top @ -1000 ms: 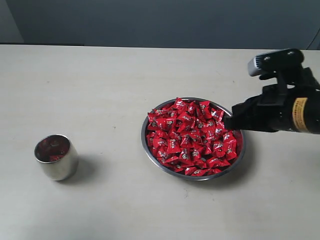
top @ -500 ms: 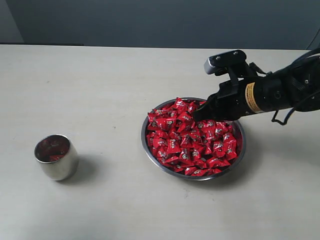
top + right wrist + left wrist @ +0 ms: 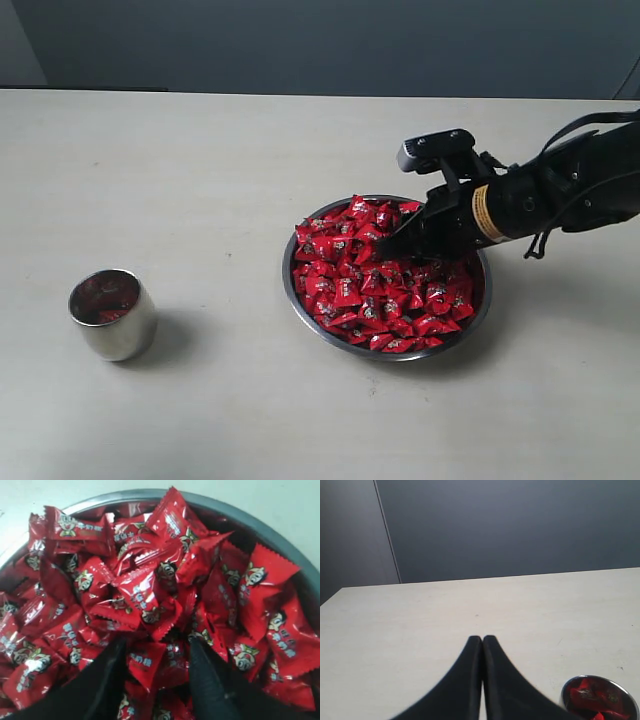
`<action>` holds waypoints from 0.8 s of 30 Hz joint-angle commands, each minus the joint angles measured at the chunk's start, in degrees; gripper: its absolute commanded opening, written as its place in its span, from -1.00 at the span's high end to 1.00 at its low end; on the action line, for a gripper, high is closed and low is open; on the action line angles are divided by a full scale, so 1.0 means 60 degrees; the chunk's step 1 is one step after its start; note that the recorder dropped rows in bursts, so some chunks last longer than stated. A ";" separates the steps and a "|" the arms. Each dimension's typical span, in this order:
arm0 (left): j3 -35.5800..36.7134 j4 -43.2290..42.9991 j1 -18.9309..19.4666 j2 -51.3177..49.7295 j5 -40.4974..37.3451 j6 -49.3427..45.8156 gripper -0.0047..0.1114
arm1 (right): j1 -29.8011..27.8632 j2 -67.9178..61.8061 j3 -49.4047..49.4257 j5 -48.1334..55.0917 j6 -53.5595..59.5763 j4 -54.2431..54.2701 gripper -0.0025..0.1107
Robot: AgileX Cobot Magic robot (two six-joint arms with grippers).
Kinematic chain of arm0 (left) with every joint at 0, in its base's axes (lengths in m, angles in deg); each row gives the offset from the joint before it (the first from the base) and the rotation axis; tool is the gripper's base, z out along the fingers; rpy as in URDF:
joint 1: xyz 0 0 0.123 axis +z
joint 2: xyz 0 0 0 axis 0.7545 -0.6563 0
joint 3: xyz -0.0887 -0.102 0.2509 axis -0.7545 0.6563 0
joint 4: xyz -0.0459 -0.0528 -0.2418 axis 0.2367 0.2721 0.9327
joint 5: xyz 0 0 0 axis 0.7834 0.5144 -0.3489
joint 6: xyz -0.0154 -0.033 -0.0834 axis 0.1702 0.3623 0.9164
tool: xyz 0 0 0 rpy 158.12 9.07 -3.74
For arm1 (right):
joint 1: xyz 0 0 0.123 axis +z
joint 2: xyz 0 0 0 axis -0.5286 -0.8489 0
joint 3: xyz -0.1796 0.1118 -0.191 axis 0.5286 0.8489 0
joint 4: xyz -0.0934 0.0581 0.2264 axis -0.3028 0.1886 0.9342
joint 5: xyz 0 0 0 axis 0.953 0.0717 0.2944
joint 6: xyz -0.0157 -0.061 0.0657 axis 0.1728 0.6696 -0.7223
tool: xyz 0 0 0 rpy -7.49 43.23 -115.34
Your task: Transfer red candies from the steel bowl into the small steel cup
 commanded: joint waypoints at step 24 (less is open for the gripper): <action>0.0036 -0.0010 0.0006 0.0043 0.0055 0.0011 0.91 | 0.0224 0.0561 -0.0031 -0.1331 0.0184 -0.0042 0.24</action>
